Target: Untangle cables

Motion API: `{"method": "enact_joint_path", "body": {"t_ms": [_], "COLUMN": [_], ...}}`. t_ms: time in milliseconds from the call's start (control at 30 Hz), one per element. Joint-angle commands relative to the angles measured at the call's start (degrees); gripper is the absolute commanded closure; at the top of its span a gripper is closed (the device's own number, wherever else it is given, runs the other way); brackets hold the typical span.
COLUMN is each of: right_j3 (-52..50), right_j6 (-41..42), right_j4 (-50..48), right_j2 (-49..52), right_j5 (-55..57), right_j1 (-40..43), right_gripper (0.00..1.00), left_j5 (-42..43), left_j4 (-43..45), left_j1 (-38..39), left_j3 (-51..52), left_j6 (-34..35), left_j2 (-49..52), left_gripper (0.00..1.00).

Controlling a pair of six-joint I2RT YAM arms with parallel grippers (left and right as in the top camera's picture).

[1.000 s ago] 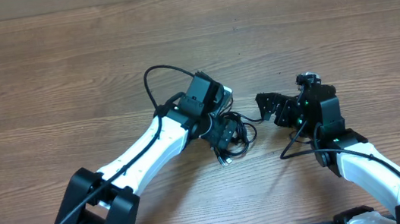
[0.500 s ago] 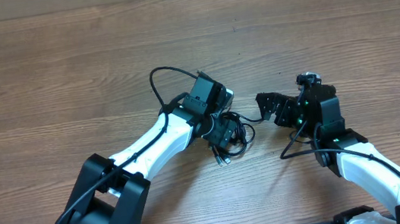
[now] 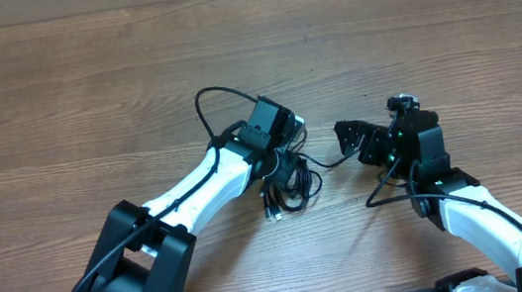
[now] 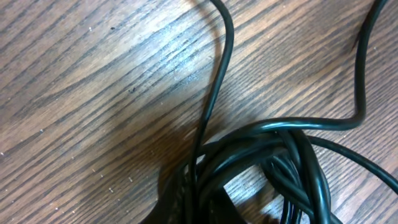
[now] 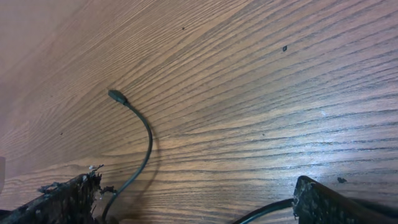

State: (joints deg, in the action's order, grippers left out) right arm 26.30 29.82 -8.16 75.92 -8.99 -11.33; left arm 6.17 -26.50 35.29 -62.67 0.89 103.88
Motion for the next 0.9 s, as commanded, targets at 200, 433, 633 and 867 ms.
{"method": "enact_joint_path", "body": {"t_ms": [200, 433, 633, 867], "right_j3": [1.14, 1.14, 1.16, 1.20], "right_j6": [0.22, 0.17, -0.26, -3.30], "right_j4": [-0.74, -1.01, -4.31, -6.36], "right_j2": [0.39, 0.39, 0.07, -4.31], "right_j5": [-2.03, -10.47, -24.24, -32.87], "right_j1": [0.15, 0.15, 0.15, 0.15], "right_gripper": [0.00, 0.00, 0.03, 0.12], "left_j5": [1.68, 8.07, 8.96, 16.59], "left_j4": [-3.98, -18.62, -28.63, -37.64], "left_j1": [-0.11, -2.84, -6.21, -10.73], "left_j3": [-3.54, -13.84, -20.70, -23.82], "left_j6": [0.63, 0.50, 0.39, 0.35], "left_j2": [-0.92, -4.46, -6.27, -7.61], "left_gripper": [0.96, 0.96, 0.96, 0.95]}}
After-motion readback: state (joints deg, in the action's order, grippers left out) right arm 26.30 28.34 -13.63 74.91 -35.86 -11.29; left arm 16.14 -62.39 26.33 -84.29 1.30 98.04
